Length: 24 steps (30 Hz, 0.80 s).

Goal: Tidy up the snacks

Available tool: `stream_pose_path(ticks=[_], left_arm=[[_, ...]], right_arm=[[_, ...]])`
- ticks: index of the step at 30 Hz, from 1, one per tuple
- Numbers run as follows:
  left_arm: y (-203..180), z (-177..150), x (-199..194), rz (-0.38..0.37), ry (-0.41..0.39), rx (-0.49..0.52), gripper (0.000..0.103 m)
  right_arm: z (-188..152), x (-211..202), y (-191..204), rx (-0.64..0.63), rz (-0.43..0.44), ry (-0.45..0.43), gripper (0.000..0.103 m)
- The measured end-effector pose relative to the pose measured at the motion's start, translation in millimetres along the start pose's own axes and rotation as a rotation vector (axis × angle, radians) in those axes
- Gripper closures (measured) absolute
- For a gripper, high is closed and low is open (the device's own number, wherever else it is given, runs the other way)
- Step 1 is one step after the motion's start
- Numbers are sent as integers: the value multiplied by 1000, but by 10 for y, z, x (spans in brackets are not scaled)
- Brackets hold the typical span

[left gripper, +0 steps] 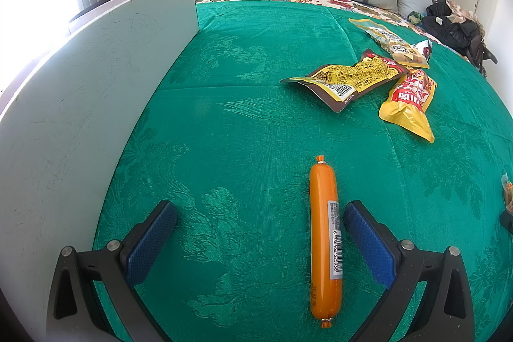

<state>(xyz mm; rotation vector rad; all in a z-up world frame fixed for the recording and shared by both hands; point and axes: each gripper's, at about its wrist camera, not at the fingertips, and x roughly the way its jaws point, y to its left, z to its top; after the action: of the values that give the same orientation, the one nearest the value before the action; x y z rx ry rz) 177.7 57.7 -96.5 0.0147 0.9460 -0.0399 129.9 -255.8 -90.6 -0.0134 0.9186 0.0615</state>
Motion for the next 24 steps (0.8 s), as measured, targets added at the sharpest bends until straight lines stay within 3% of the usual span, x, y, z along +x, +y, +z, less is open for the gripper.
stream_pose_path(ticks=[6, 8, 12, 15, 18, 19, 20, 21, 22, 23, 24], left_arm=[[6, 8, -2, -12, 9, 10, 0], [32, 38, -11, -61, 63, 67, 0], [127, 62, -98, -177, 132, 6, 1], [-13, 90, -115, -194, 177, 12, 6], [-358, 40, -136, -127, 190, 154, 24], [-479, 13, -166, -91, 167, 214, 35], [-550, -2, -208, -105, 147, 239, 59], [-578, -7, -225, -128, 151, 231, 69], [-591, -9, -243, -143, 156, 220, 87], [-591, -15, -256, -129, 160, 215, 88], [-570, -30, -277, -140, 161, 203, 88]], right_arm=[[-3, -2, 3, 0, 0, 0, 16], [-3, -2, 3, 0, 0, 0, 16], [-6, 4, 0, 2, 4, 0, 16], [3, 10, -13, 3, 8, 9, 15], [100, 0, -68, 34, 25, 114, 17], [132, -15, -116, 66, 41, 136, 18], [147, -25, -169, 96, 57, 151, 19], [154, -4, -209, 114, 65, 178, 20], [165, 4, -223, 102, 45, 191, 32], [178, 7, -222, 76, 21, 203, 55], [181, -4, -249, 82, 19, 215, 56]])
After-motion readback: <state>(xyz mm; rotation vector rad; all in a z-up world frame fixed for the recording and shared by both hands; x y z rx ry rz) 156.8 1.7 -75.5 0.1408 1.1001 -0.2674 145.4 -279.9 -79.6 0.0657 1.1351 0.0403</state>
